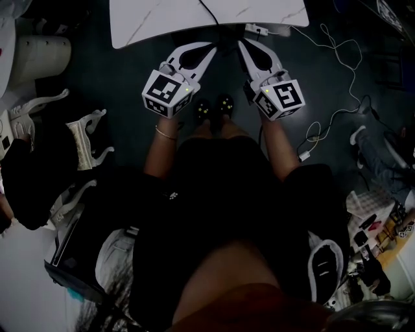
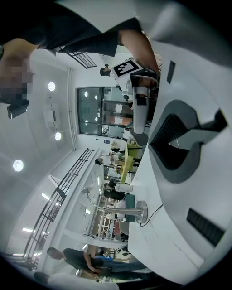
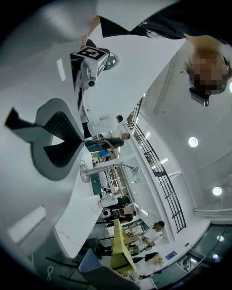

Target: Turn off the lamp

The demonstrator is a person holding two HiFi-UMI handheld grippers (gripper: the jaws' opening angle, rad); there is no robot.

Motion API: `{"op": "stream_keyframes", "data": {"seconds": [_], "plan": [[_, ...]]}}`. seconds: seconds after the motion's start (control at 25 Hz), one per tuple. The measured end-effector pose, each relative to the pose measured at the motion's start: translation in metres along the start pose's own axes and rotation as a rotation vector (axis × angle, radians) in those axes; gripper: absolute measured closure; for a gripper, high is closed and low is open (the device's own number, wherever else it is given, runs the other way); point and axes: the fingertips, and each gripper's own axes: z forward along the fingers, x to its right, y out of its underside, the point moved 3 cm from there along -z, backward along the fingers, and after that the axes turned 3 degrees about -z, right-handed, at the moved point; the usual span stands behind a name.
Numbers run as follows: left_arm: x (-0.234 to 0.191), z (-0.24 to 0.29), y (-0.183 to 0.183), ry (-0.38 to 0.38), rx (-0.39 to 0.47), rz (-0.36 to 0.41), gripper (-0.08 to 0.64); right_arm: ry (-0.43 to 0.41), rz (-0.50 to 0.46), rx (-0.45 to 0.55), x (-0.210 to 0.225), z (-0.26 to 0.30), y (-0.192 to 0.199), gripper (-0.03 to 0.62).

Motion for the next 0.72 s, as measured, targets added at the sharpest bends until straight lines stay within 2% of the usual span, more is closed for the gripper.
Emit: {"op": "stream_keyframes", "data": {"seconds": [0.72], "plan": [[0.019, 0.007, -0.048, 0.036, 0.046, 0.078, 0.554, -0.068, -0.032, 0.07, -0.009, -0.003, -0.053, 0.592]]}}
